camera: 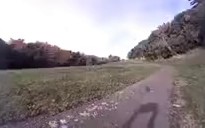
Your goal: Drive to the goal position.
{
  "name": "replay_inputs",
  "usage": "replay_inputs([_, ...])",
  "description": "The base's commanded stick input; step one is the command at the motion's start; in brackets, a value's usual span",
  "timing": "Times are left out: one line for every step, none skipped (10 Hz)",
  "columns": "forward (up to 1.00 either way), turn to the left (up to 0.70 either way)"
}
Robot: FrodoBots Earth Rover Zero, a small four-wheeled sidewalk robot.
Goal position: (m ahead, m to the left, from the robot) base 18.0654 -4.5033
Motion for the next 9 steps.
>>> replay_inputs([0.85,0.00])
replay_inputs([0.85,0.00])
replay_inputs([0.85,0.00])
replay_inputs([0.85,-0.21])
replay_inputs([0.85,-0.28])
replay_inputs([0.85,-0.33])
replay_inputs([0.85,-0.34])
replay_inputs([0.85,-0.34])
replay_inputs([0.85,-0.34])
